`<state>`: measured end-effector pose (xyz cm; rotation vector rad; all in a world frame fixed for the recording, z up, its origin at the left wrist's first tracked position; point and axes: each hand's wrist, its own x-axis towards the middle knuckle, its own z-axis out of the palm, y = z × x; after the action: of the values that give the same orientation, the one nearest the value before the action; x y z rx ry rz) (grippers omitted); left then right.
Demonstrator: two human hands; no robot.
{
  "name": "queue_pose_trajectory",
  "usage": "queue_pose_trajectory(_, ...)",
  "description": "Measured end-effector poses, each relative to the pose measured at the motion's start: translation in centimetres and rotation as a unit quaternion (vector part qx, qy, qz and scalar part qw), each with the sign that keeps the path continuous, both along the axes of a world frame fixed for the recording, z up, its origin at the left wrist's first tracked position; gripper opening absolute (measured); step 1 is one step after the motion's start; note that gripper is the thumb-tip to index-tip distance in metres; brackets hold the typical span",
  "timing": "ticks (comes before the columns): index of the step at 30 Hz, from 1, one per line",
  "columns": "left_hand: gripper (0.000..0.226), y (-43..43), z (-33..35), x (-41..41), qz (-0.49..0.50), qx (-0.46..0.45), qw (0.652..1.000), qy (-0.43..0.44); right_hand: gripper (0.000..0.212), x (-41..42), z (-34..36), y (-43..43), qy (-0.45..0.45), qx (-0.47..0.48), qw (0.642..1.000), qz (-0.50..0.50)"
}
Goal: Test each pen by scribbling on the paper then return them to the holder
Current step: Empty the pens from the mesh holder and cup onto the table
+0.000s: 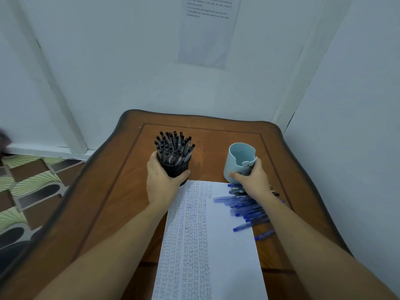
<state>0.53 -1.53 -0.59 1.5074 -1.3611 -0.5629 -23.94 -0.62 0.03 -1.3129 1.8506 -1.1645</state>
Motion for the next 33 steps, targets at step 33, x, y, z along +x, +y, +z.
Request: queue_pose_trajectory(33,0.078,0.0,3.0,19.9,-0.074,-0.2,0.794,-0.569,0.077,0.8,0.7,0.9,-0.008,0.009,1.0,0.013)
